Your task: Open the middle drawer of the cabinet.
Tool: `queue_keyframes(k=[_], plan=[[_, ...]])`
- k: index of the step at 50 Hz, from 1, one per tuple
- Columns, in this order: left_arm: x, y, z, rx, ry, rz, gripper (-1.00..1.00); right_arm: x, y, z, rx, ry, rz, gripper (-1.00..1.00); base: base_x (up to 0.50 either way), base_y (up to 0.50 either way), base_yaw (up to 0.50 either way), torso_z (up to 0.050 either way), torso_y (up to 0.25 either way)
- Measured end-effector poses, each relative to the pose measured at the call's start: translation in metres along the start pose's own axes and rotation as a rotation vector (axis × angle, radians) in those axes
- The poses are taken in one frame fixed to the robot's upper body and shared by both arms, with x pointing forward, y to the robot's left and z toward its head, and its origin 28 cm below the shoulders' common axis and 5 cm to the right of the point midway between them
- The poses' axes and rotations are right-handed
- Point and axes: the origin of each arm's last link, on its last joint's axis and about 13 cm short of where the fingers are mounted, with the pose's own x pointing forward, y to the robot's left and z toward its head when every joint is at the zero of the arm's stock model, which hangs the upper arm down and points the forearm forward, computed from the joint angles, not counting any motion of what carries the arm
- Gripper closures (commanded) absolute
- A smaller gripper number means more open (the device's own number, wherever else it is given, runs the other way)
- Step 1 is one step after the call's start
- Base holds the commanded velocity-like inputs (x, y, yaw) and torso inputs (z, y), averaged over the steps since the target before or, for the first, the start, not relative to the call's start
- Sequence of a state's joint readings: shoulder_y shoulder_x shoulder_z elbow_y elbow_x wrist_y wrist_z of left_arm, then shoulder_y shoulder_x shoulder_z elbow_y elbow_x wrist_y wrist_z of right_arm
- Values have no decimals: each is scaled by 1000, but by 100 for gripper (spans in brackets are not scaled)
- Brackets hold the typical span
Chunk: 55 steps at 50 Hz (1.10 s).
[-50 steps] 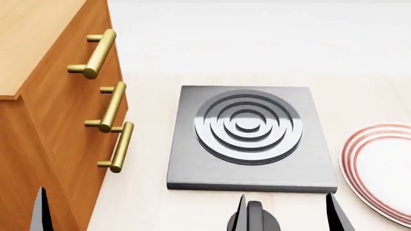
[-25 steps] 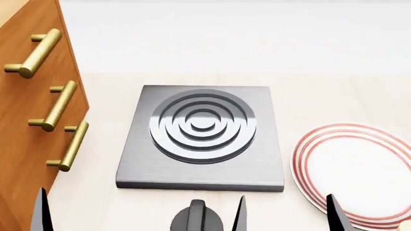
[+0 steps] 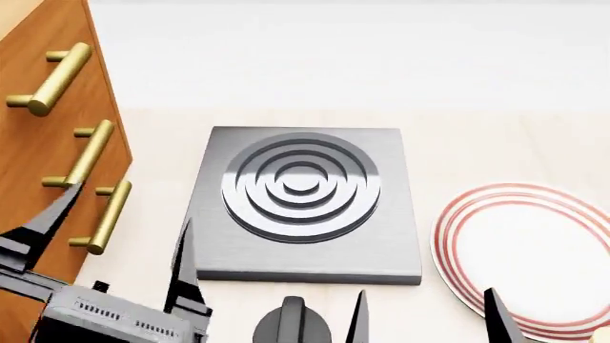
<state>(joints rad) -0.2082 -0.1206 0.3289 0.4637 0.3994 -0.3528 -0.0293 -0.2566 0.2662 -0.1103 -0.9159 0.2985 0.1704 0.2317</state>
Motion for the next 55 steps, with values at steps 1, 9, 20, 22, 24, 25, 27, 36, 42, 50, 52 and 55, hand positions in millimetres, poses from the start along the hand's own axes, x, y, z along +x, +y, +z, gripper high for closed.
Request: queue_keyframes(k=[1,9,20,22,24,25,27,36,42,50,52,55], plan=[[15,1,-3,83,9,-6,-100,0,0,0,1,1,0,-100,0,0,0,0,0],[95,12,2,541,70,-16,-100,0,0,0,5,2,3,-100,0,0,0,0,0],[141,22,16,816,122,3,-100,0,0,-1,3,4,6,-100,0,0,0,0,0],[146,23,16,846,132,3,-100,0,-1,-1,3,5,6,-100,0,0,0,0,0],[152,22,15,874,143,2,-100,0,-1,-1,3,6,6,-100,0,0,0,0,0],[154,22,14,885,148,0,-100,0,-1,-1,3,6,5,-100,0,0,0,0,0],[160,20,11,903,157,-6,-100,0,-1,-1,3,7,5,-100,0,0,0,0,0],[180,4,-4,930,153,-94,-100,0,-1,-1,4,8,4,-100,0,0,0,0,0],[187,-3,-12,945,160,-151,-100,0,-2,-1,5,7,4,-100,0,0,0,0,0],[189,5,-21,985,220,-168,-100,0,-2,0,6,6,4,-100,0,0,0,0,0],[189,7,-23,996,238,-171,-100,-1,-2,0,6,6,5,-100,0,0,0,0,0],[188,10,-26,1011,263,-176,-100,-1,-2,0,6,6,5,-100,0,0,0,0,0]])
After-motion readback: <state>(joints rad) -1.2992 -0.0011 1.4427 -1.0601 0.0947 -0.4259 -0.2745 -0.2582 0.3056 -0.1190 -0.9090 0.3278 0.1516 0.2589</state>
